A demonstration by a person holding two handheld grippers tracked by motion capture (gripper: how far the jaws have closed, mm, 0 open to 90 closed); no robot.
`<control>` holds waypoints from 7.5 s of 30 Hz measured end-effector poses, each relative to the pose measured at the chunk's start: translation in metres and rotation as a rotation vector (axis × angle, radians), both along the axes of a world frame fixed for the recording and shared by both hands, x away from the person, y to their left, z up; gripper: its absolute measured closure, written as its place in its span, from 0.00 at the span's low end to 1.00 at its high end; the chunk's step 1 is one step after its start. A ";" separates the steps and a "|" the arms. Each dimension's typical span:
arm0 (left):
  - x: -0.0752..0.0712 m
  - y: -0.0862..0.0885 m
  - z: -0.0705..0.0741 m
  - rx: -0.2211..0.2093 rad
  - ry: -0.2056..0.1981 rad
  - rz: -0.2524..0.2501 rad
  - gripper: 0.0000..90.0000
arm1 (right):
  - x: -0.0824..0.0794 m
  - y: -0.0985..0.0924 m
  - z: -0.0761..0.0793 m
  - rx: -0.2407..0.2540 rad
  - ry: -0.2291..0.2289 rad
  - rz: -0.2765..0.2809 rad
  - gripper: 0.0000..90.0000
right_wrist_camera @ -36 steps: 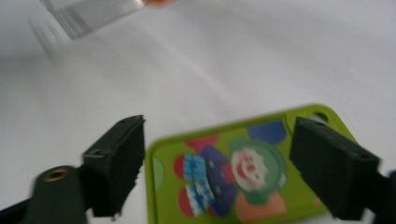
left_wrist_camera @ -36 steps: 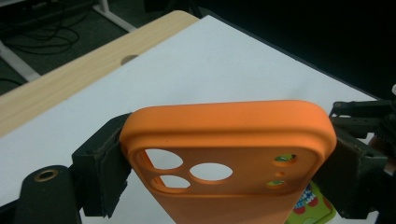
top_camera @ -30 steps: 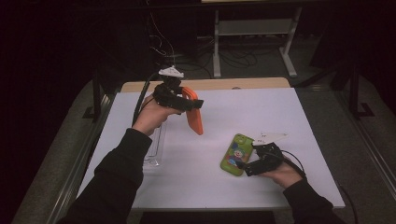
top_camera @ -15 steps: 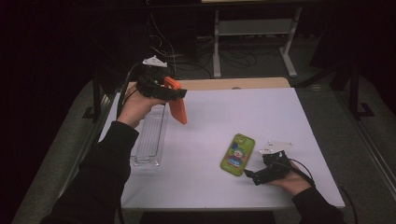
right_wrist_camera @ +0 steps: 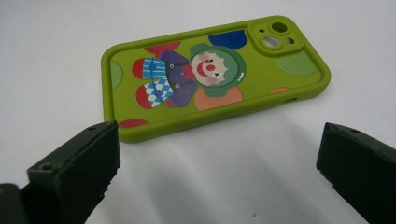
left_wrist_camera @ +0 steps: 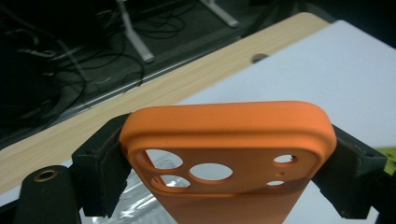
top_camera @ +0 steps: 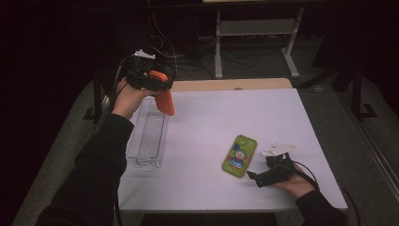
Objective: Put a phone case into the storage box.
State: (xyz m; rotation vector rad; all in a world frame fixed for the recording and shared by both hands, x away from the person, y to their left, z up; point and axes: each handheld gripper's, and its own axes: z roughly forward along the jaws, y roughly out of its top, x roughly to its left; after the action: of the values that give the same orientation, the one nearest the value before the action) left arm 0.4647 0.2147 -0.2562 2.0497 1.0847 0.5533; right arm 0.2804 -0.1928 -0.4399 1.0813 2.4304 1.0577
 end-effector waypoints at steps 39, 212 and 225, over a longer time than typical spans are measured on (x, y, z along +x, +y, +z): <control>0.063 0.005 -0.067 0.170 0.095 0.463 0.15 | -0.002 -0.002 0.008 0.018 -0.037 0.002 0.00; -0.151 -0.069 -0.159 -0.061 0.081 -0.468 0.00 | 0.043 0.106 0.008 -0.116 0.206 0.148 0.98; -0.152 -0.070 -0.159 -0.062 0.080 -0.464 0.00 | 0.033 0.066 0.008 -0.127 0.228 0.085 0.98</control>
State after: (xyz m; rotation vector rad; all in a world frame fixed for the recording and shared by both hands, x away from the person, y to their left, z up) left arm 0.3132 0.1451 -0.4156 2.1853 0.6239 0.2009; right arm 0.3132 -0.1266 -0.4314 1.1195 2.7030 0.8296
